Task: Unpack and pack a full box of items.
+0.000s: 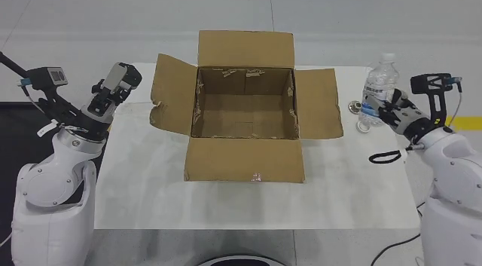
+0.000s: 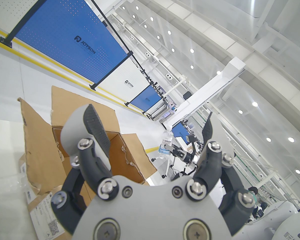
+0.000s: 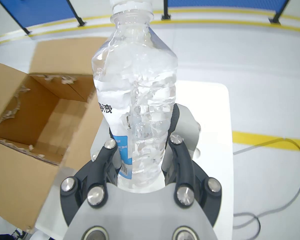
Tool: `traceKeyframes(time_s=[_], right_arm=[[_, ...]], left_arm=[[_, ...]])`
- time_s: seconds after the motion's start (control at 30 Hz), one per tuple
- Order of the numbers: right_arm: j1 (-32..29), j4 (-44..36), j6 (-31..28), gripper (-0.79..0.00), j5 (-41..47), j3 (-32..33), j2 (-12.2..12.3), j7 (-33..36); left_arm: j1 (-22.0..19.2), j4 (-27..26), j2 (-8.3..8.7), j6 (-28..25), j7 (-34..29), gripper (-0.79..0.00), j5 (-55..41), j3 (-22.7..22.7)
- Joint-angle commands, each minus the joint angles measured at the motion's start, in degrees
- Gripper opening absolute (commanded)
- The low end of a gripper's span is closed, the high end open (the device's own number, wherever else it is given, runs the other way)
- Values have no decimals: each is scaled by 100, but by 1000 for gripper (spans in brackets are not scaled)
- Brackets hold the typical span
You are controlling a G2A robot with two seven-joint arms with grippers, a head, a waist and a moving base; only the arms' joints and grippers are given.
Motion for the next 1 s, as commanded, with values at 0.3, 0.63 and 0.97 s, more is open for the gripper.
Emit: traceKeyframes(time_s=[0.3, 0.63, 0.97], right_arm=[[434, 1730, -179, -785, 268, -410, 170, 1555], [1093, 3057, -212, -785, 234, -1019, 235, 1457], [1332, 3399, -120, -419, 198, -1320, 310, 1490]], left_arm=[[0, 0, 0, 0, 0, 0, 0, 0], [0, 0, 0, 0, 0, 0, 0, 0], [0, 0, 0, 0, 0, 0, 0, 0]])
